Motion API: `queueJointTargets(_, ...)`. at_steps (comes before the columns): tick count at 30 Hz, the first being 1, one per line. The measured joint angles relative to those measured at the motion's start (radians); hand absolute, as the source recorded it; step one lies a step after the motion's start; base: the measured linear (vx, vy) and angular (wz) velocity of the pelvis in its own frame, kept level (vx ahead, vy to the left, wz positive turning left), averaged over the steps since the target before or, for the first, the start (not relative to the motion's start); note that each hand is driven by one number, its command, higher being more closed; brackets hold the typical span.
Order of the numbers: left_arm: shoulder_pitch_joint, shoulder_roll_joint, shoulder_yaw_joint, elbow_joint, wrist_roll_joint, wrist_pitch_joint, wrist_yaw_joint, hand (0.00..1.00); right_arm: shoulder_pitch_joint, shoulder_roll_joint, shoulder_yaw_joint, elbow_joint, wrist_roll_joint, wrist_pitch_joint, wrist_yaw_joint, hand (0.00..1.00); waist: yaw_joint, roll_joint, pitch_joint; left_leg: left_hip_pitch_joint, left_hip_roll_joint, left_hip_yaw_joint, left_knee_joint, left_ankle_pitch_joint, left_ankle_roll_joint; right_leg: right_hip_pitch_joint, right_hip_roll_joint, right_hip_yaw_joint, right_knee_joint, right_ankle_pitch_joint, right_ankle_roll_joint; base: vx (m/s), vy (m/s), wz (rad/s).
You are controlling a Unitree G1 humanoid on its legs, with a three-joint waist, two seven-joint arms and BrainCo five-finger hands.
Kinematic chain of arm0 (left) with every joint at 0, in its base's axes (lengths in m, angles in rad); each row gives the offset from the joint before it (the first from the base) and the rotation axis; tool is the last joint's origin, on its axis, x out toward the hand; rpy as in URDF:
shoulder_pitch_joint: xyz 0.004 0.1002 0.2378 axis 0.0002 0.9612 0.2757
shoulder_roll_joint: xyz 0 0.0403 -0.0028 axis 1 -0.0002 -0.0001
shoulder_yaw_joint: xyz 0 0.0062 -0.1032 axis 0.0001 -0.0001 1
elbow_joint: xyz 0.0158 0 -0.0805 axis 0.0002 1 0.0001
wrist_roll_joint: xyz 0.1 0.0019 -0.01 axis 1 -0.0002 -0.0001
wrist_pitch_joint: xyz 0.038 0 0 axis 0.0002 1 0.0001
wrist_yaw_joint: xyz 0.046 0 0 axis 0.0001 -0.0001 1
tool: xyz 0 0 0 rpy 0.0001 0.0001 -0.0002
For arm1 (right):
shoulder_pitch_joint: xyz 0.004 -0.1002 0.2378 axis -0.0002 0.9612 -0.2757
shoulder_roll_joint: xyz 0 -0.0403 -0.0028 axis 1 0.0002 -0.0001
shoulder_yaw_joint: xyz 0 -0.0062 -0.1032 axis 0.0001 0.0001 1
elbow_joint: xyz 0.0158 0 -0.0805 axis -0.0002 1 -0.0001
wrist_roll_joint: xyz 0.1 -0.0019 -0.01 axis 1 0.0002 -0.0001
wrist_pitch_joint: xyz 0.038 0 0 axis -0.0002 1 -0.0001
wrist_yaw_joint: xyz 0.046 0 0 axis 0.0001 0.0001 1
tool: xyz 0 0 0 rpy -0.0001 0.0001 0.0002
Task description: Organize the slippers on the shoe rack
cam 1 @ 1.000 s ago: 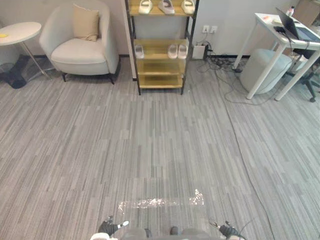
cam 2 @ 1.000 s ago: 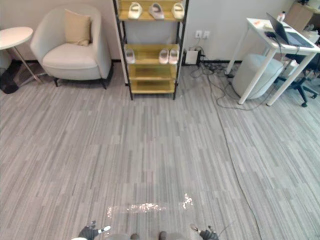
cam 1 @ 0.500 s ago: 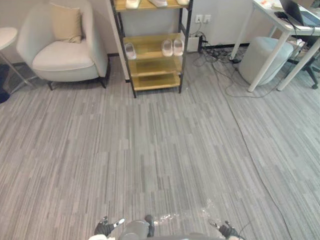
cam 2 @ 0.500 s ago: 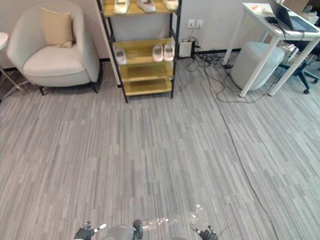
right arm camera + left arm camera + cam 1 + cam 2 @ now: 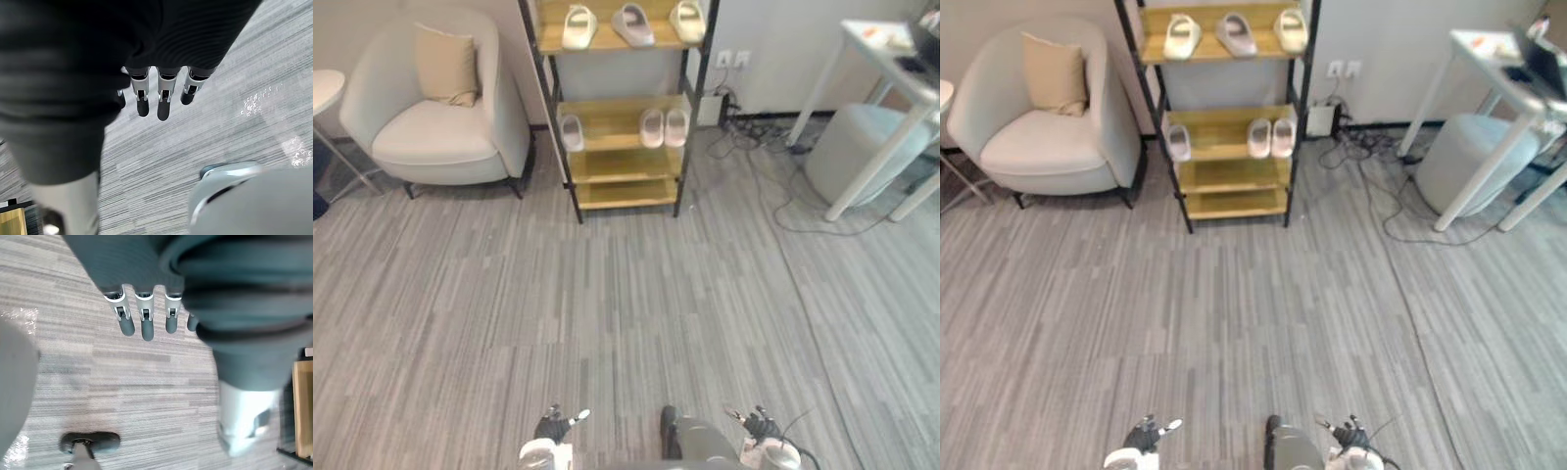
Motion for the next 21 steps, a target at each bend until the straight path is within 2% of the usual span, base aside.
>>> queueJointTargets(1,0.000,0.002,0.010,-0.021,0.000,-0.001,0.000,0.00,0.001,0.007,0.017,-0.001,0.001,0.000,-0.002,0.00,0.008,-0.002,0.012,-0.080,0.029,0.032,0.183,-0.033,0.017,0.070,0.010,-0.001,-0.022,-0.033,-0.020,0.34,-0.150,0.12)
queueJointTargets(3,0.004,0.001,0.009,-0.044,-0.002,-0.001,0.000,0.00,0.003,0.017,0.033,0.003,0.003,0.002,-0.003,0.00,0.015,-0.006,0.013,-0.161,0.047,0.084,0.270,-0.082,0.042,0.131,0.013,-0.005,-0.043,-0.053,-0.027,0.22,-0.085,-0.04)
queueJointTargets(4,0.014,-0.003,0.009,-0.065,-0.003,-0.003,0.001,0.00,0.004,0.025,0.026,0.002,0.006,0.003,-0.003,0.00,0.021,-0.009,0.010,-0.231,0.043,0.154,0.205,-0.126,0.070,0.181,0.009,-0.002,-0.073,-0.062,-0.008,0.23,-0.058,-0.13)
queueJointTargets(6,0.017,-0.006,0.009,-0.074,-0.006,-0.010,0.001,0.00,0.000,0.025,0.027,0.001,0.006,0.003,-0.003,0.00,0.025,-0.008,0.010,-0.274,0.031,0.191,0.096,-0.142,0.083,0.205,0.008,0.012,-0.093,-0.076,0.002,0.32,0.020,-0.21)
queueJointTargets(7,0.015,-0.006,0.009,-0.083,-0.015,-0.017,0.001,0.00,0.006,0.027,0.025,0.003,0.006,0.007,-0.005,0.00,0.035,-0.012,0.011,-0.310,-0.010,0.206,-0.099,-0.131,0.085,0.238,-0.007,0.028,-0.120,-0.088,0.020,0.35,0.078,-0.22)
queueJointTargets(8,0.015,-0.006,0.009,-0.083,-0.016,-0.018,0.001,0.00,0.007,0.028,0.025,0.003,0.006,0.009,-0.005,0.00,0.036,-0.013,0.010,-0.311,-0.018,0.207,-0.137,-0.123,0.086,0.245,-0.011,0.029,-0.125,-0.090,0.024,0.39,0.101,-0.22)
queueJointTargets(9,0.015,-0.006,0.009,-0.083,-0.018,-0.019,0.001,0.00,0.011,0.029,0.025,0.004,0.007,0.013,-0.006,0.00,0.040,-0.018,0.009,-0.309,-0.047,0.206,-0.258,-0.081,0.084,0.263,-0.027,0.036,-0.134,-0.102,0.037,0.36,0.141,-0.18)
queueJointTargets(10,0.015,-0.005,0.008,-0.081,-0.018,-0.020,0.001,0.00,0.012,0.030,0.026,0.006,0.007,0.015,-0.007,0.00,0.044,-0.022,0.009,-0.306,-0.084,0.190,-0.383,0.026,0.096,0.290,-0.048,0.053,-0.148,-0.124,0.063,0.47,0.194,-0.30)
queueJointTargets(11,0.016,-0.005,0.008,-0.081,-0.018,-0.020,0.002,0.00,0.013,0.031,0.027,0.006,0.007,0.016,-0.008,0.00,0.053,-0.025,0.005,-0.294,-0.096,0.187,-0.402,0.075,0.098,0.303,-0.055,0.068,-0.155,-0.133,0.074,0.49,0.218,-0.39)
queueJointTargets(12,0.016,0.000,0.008,-0.077,-0.018,-0.020,0.002,0.00,0.013,0.032,0.026,0.009,0.007,0.017,-0.009,0.00,0.063,-0.038,-0.008,-0.282,-0.123,0.184,-0.410,0.122,0.134,0.321,-0.073,0.095,-0.163,-0.145,0.092,0.46,0.190,-0.37)
queueJointTargets(13,0.017,0.007,0.007,-0.074,-0.018,-0.020,0.001,0.00,0.015,0.043,0.026,0.010,0.006,0.017,-0.009,0.00,0.064,-0.048,-0.030,-0.280,-0.139,0.200,-0.394,0.108,0.153,0.317,-0.096,0.109,-0.156,-0.149,0.101,0.57,0.219,-0.29)
queueJointTargets(15,0.015,0.021,0.004,-0.069,-0.017,-0.019,0.000,0.00,0.010,0.066,0.025,0.005,-0.002,0.015,-0.002,0.00,0.065,-0.072,-0.035,-0.257,-0.160,0.228,-0.358,0.057,0.177,0.287,-0.127,0.147,-0.031,-0.166,0.129,0.57,0.232,-0.14)
queueJointTargets(16,0.013,0.029,-0.010,-0.061,-0.016,-0.019,-0.001,0.00,0.008,0.070,0.025,0.004,-0.004,0.014,0.001,0.00,0.063,-0.079,-0.037,-0.225,-0.173,0.227,-0.367,0.041,0.192,0.249,-0.132,0.159,0.088,-0.162,0.143,0.47,0.204,0.01)
queueJointTargets(17,0.005,0.038,-0.034,-0.051,-0.013,-0.016,-0.002,0.00,0.006,0.068,0.022,0.005,-0.005,0.012,0.004,0.00,0.056,-0.082,-0.036,-0.171,-0.187,0.215,-0.397,0.020,0.202,0.186,-0.145,0.148,0.267,-0.132,0.198,0.45,0.171,0.07)
queueJointTargets(18,0.000,0.040,-0.041,-0.042,-0.009,-0.013,-0.002,0.00,0.005,0.068,0.009,0.003,-0.005,0.010,0.007,0.00,0.054,-0.082,-0.032,-0.120,-0.193,0.207,-0.419,0.001,0.205,0.131,-0.151,0.142,0.423,-0.127,0.208,0.53,0.170,0.14)
queueJointTargets(20,-0.004,0.042,-0.062,-0.016,-0.010,-0.009,-0.002,0.00,0.008,0.063,-0.014,0.001,-0.005,0.010,0.007,0.00,0.050,-0.069,-0.024,-0.002,-0.196,0.180,-0.471,-0.015,0.201,0.058,-0.161,0.084,0.579,-0.162,0.172,0.42,0.087,0.29)
queueJointTargets(21,-0.004,0.041,-0.074,-0.011,-0.010,-0.007,-0.003,0.00,0.014,0.059,-0.014,0.000,-0.005,0.010,0.006,0.00,0.038,-0.065,-0.022,0.055,-0.192,0.160,-0.510,-0.015,0.201,0.026,-0.159,0.041,0.570,-0.187,0.145,0.42,0.020,0.49)
